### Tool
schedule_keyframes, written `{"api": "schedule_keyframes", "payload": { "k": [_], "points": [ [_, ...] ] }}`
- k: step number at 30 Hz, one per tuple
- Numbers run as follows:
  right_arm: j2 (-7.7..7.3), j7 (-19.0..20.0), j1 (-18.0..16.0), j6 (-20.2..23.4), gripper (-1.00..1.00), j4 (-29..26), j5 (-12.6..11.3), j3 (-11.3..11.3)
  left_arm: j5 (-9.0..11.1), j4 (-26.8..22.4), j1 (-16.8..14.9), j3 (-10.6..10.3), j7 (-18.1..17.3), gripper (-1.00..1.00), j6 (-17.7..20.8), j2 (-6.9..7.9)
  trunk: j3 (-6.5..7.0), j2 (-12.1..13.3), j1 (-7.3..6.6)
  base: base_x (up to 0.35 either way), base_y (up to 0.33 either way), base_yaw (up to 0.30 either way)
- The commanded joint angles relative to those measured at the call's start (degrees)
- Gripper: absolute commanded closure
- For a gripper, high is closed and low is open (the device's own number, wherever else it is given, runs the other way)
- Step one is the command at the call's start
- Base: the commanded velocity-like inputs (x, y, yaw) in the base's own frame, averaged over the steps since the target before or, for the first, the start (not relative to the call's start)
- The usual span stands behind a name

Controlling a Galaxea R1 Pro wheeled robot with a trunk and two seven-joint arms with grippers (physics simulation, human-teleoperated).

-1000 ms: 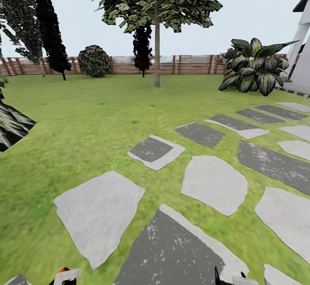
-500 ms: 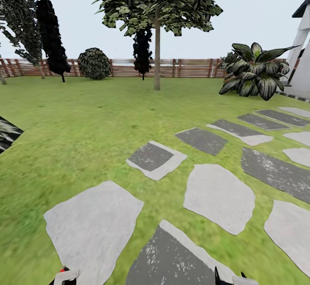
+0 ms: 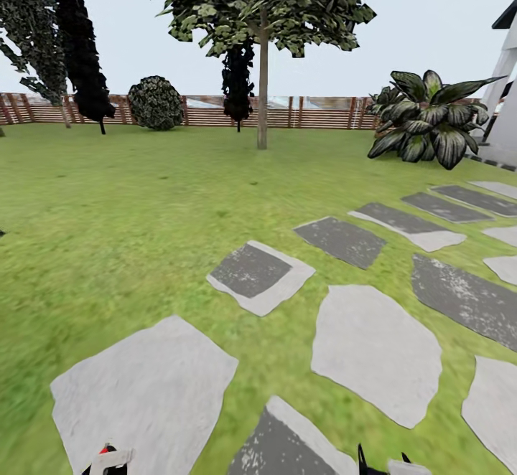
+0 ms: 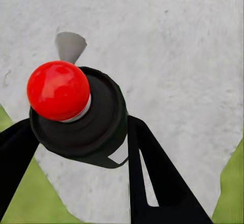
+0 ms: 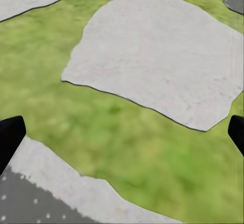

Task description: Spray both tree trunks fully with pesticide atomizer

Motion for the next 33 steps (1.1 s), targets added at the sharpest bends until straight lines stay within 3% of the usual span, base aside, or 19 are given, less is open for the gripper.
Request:
{"api": "schedule_keyframes", "payload": {
  "k": [1, 33],
  "points": [
    [0.00, 0.13, -0.03, -0.19, -1.00, 0.04, 0.04, -0.28, 0.48, 0.04, -0.03, -0.09, -0.08, 1.00, -0.17, 0.02, -0.05, -0.02, 0.02, 0.341, 0.000, 0.000],
    [0.00, 0.13, -0.03, -0.18, -1.00, 0.04, 0.04, -0.28, 0.49, 0.04, -0.03, -0.09, -0.08, 1.00, -0.17, 0.09, -0.05, -0.02, 0.02, 0.341, 0.000, 0.000]
  ]
}}
